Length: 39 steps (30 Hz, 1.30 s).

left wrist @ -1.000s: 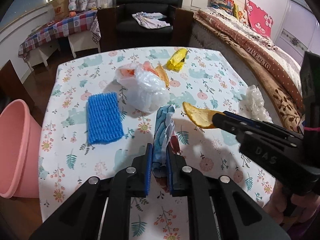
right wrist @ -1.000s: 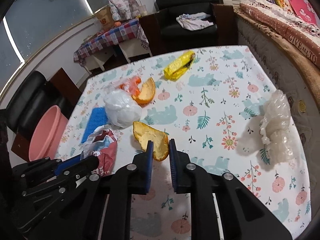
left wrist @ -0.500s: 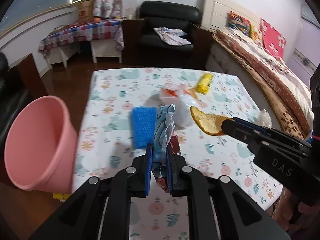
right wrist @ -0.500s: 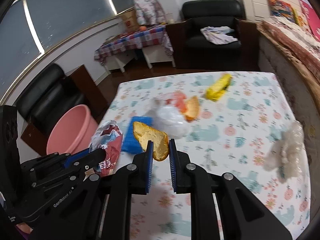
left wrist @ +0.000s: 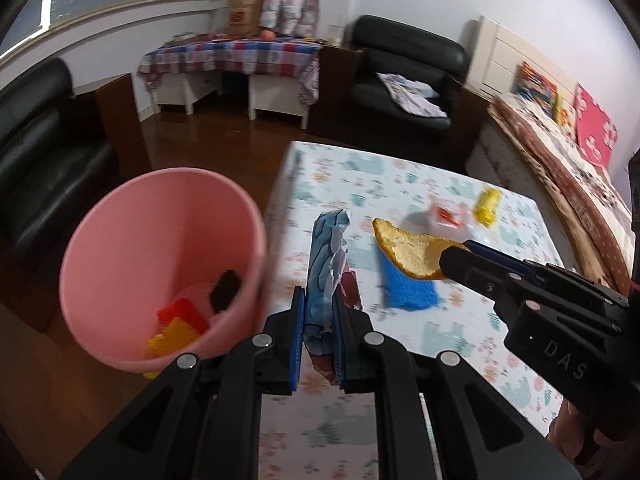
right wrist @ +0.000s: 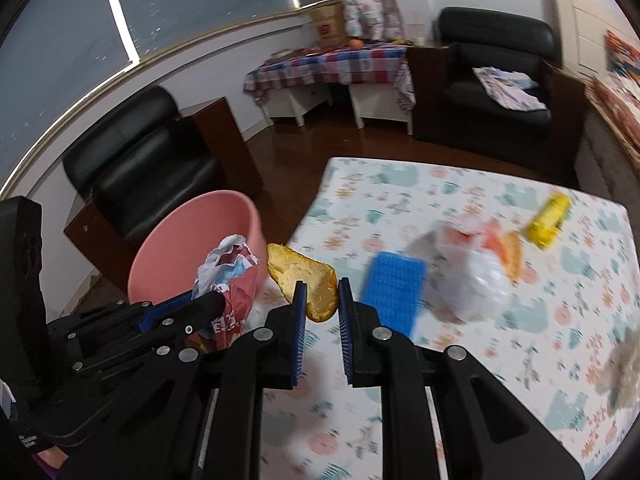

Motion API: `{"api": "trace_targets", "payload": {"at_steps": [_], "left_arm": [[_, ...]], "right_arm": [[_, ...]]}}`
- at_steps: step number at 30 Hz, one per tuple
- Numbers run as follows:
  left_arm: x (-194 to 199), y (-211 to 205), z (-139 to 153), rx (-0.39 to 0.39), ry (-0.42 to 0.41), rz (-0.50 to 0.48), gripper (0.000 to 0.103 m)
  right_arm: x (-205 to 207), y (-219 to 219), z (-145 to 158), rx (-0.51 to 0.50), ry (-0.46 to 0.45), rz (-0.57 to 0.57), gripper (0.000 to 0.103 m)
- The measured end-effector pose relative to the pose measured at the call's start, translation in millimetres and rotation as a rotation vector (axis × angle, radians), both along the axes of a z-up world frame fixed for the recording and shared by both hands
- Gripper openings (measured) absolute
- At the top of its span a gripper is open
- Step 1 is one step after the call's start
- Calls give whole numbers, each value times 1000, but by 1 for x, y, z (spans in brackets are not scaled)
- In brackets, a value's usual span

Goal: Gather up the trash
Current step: 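Carry the wrapper and the orange peel over the pink bucket, then open both grippers to drop the wrapper and orange peel into the bucket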

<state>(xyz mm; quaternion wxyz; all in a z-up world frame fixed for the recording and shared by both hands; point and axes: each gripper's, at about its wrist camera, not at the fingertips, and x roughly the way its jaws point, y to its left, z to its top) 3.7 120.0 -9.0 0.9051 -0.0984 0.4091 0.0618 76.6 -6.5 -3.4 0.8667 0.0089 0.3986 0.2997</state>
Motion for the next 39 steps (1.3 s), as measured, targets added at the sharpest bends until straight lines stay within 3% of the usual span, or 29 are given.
{"api": "trace_targets", "payload": {"at_steps": [19,39], "left_arm": [[-12,94,-10,16,17,220,12],[4,141,-50,9,100,325,12]], "right_arm": [[12,105,-4,-40,8,171,16],[22,152,-34,-50,80,210,16]]}}
